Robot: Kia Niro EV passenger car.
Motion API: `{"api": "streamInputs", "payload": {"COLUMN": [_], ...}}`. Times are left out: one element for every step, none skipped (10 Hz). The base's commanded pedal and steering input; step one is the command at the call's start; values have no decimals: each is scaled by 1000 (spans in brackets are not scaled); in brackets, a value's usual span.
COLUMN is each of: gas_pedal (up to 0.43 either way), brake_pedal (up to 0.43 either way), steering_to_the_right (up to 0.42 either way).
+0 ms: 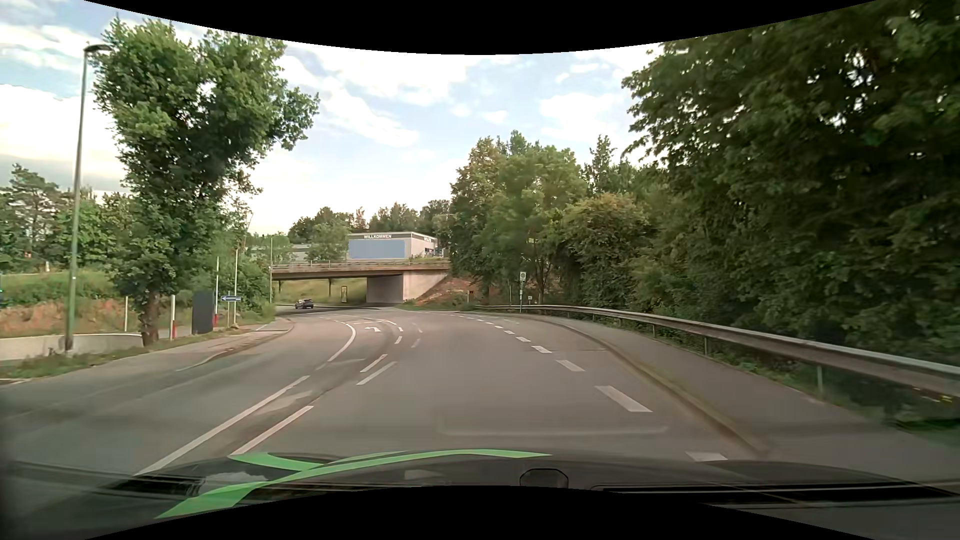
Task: Follow the waypoints while adhering to traffic rules and regulations
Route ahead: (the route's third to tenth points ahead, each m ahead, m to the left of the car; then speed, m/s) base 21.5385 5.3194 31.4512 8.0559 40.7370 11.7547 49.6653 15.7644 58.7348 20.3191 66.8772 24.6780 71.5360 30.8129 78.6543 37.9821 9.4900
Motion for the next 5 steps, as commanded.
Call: {"api": "streamInputs", "payload": {"gas_pedal": [0, 0, 0, 0, 0], "brake_pedal": [0, 0, 0, 0, 0], "steering_to_the_right": [-19, -21, -24, -28, -31]}}
